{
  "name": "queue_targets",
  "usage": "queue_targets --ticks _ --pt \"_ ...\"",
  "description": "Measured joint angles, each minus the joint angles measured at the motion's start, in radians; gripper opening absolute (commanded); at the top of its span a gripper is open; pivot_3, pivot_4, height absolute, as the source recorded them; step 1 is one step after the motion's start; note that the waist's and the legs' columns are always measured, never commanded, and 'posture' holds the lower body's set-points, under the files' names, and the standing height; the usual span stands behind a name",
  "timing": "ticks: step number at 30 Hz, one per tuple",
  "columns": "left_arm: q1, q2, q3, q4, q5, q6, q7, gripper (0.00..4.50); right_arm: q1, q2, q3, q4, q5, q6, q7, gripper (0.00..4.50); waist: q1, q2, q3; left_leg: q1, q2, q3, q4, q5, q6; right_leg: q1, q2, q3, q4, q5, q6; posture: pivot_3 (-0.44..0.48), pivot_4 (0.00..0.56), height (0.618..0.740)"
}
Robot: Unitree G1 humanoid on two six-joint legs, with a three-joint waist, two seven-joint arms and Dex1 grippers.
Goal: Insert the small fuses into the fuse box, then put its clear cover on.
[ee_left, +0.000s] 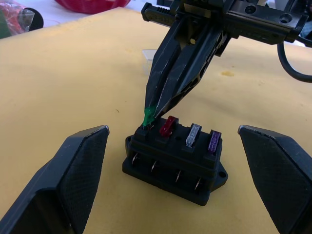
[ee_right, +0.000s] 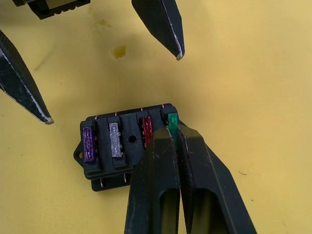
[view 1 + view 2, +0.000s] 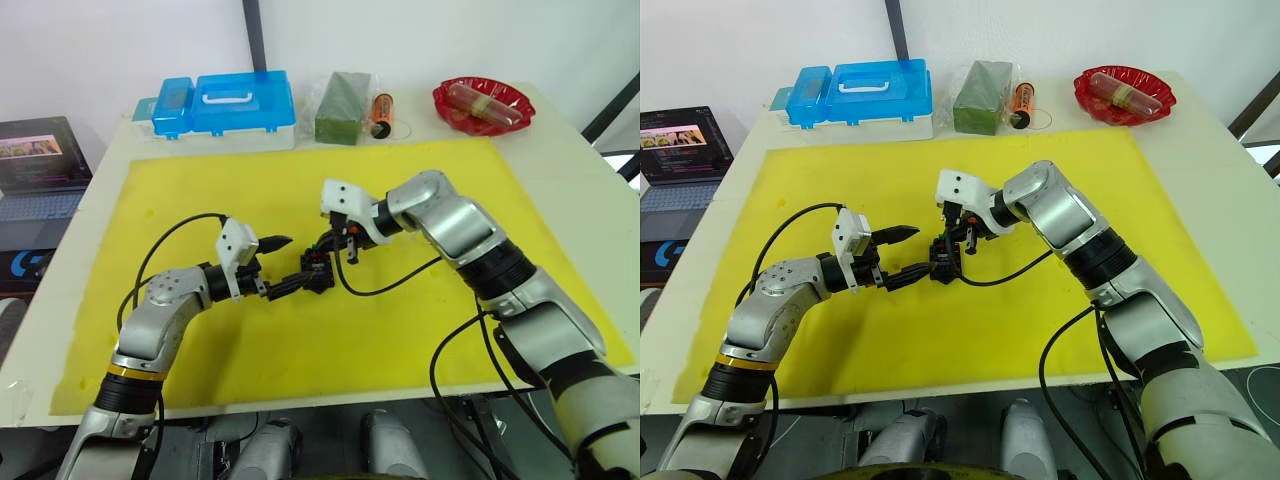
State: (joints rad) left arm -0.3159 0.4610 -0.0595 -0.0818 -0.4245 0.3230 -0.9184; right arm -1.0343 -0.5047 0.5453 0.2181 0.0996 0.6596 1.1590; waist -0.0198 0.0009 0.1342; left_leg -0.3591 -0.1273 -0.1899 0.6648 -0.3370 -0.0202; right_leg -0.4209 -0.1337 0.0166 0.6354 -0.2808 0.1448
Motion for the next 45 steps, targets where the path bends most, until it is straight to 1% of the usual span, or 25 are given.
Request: queue_targets --ticks 19,45 --pt "0.009 0.0 -0.001 -0.002 0.002 -0.007 0.004 4.5 0.005 0.016 0.003 0.015 -0.094 -0.075 0.043 0.01 0.0 0.0 0.0 0.0 0.0 0.0 0.0 0.0 0.0 0.0 0.0 0.0 0.001 0.0 0.0 0.0 0.15 0.74" --pt "0.008 0.001 -0.001 -0.001 0.004 -0.019 0.002 4.5 0.009 0.028 -0.012 0.022 -0.096 -0.064 0.043 0.01 -0.001 0.0 0.0 0.0 0.0 0.002 0.001 0.0 0.0 -0.003 -0.001 0.001 0.006 0.0 0.0 0.0 0.15 0.74"
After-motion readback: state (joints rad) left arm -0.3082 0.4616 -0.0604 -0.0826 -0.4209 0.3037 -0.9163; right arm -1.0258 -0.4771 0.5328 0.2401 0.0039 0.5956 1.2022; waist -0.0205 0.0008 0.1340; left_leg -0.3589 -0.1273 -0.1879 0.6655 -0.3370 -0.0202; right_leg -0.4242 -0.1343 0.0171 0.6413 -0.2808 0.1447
